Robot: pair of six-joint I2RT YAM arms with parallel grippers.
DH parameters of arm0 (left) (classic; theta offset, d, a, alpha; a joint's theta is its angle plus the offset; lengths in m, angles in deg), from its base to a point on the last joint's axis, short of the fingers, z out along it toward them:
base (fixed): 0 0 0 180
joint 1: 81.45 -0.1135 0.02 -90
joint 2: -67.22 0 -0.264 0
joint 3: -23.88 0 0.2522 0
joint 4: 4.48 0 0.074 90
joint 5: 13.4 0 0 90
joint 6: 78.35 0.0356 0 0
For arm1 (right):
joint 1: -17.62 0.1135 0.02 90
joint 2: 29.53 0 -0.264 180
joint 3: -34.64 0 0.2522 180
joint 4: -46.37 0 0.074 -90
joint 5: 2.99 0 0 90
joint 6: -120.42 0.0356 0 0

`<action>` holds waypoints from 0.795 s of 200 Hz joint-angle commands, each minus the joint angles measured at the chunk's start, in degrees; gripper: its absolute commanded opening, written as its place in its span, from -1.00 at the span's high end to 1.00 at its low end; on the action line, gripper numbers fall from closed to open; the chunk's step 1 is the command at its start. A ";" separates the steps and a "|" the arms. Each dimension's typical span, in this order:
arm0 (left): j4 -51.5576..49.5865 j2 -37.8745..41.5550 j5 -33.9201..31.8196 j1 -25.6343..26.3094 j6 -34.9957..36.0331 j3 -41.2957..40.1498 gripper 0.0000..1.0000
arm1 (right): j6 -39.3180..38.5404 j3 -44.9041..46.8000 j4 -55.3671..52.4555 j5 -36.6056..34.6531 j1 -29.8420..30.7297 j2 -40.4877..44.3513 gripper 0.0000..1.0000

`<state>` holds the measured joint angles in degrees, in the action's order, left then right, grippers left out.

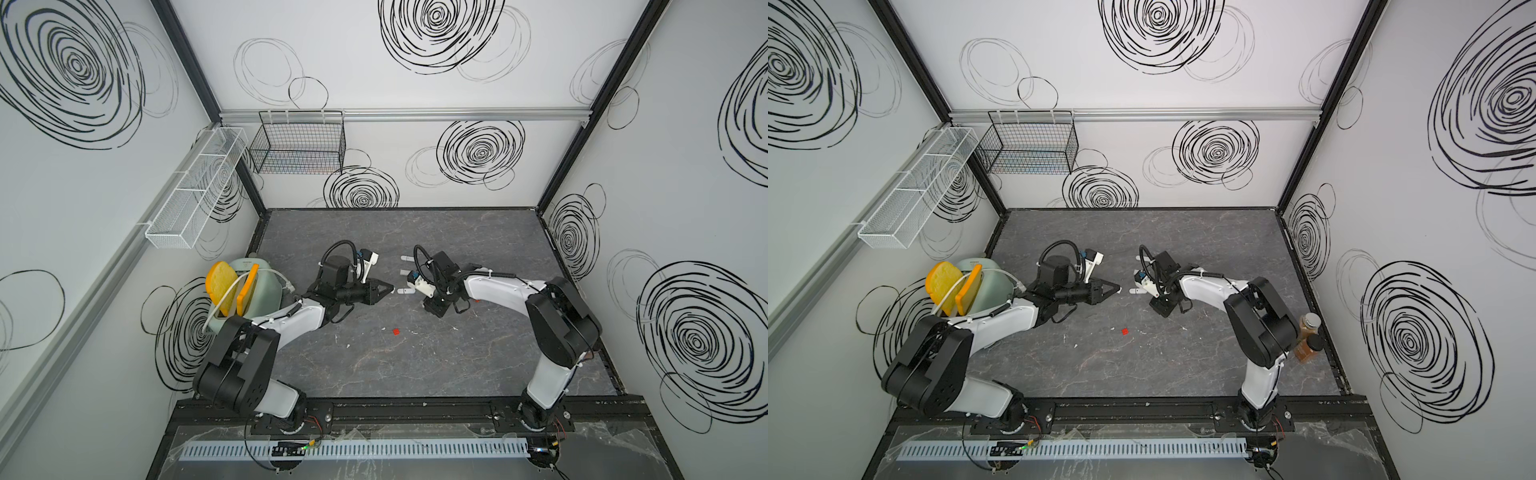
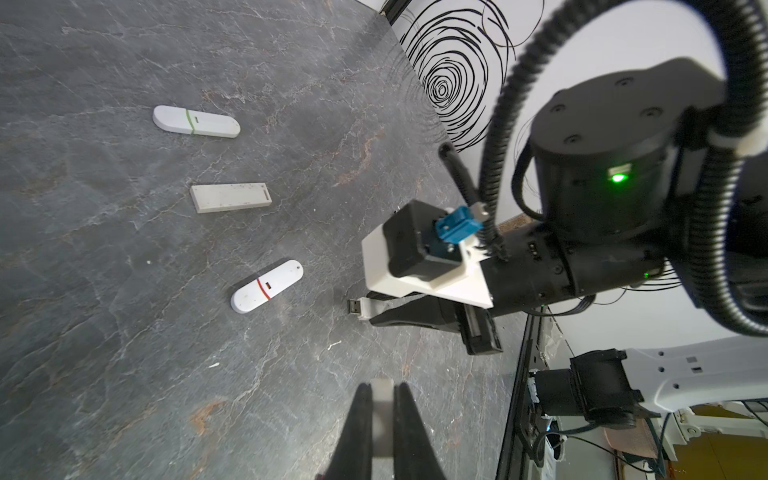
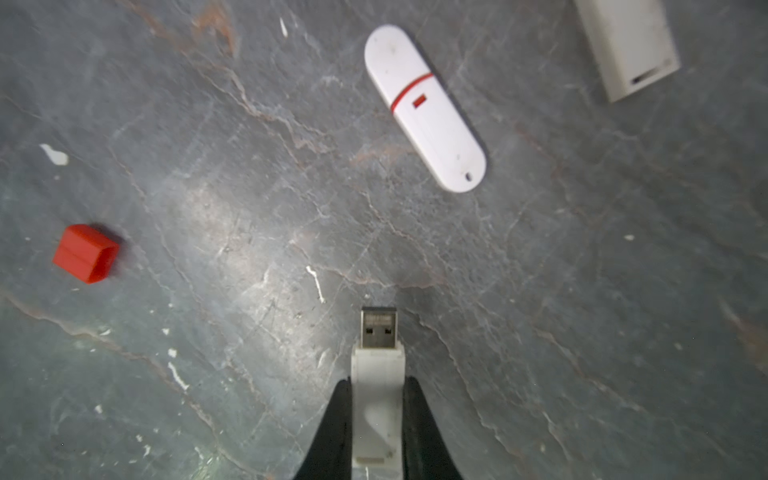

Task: Close the usb drive cover
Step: Pick up the USB drive from the center of the board, then close the cover of the USB drive.

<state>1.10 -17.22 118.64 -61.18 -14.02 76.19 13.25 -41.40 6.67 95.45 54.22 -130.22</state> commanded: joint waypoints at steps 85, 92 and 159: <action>0.67 -3.66 5.64 3.58 -4.40 4.58 1.00 | -6.27 21.74 29.08 1.25 2.15 24.14 1.00; 0.76 -4.02 6.13 3.71 -4.73 4.74 1.00 | -7.03 23.12 30.27 1.13 2.36 25.07 1.00; 0.29 -5.37 9.44 6.04 -5.80 5.84 1.00 | -14.65 27.51 34.65 -0.93 7.23 28.68 1.00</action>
<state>0.90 -22.08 125.52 -56.46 -19.24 80.28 3.04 -15.06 37.67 95.24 59.73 -103.18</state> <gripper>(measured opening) 0.113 0.193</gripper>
